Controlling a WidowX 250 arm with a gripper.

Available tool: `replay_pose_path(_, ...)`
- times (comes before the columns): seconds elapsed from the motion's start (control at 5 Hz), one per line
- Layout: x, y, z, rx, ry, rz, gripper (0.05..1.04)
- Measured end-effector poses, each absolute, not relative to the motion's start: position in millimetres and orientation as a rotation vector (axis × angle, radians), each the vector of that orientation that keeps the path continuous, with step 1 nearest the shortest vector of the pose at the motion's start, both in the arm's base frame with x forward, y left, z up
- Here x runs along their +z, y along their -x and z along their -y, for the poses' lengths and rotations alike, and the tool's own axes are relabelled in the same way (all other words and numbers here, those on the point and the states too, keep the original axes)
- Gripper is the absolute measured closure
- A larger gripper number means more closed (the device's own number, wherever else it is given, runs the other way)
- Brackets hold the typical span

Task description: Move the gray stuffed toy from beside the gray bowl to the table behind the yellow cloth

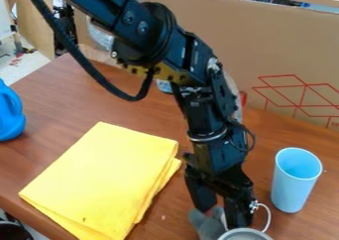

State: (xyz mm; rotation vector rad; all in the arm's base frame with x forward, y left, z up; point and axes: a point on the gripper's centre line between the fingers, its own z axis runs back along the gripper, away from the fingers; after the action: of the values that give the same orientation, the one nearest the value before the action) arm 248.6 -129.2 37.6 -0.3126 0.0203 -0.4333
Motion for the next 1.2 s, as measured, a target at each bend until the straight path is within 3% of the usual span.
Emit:
replay_pose_path(0.2, 33, -249, 127, -0.43, 0.303, -0.02, 0.127)
replay_pose_path(0.4, 28, -250, 124, -0.421, 0.301, -0.032, 0.317)
replay_pose_path(0.6, 27, -249, 120, -0.412, 0.292, -0.03, 0.444)
replay_pose_path(0.8, 29, -250, 110, -0.381, 0.28, -0.009, 0.516)
replay_pose_path(1.2, 52, -249, 86, -0.415, 0.188, 0.025, 0.62)
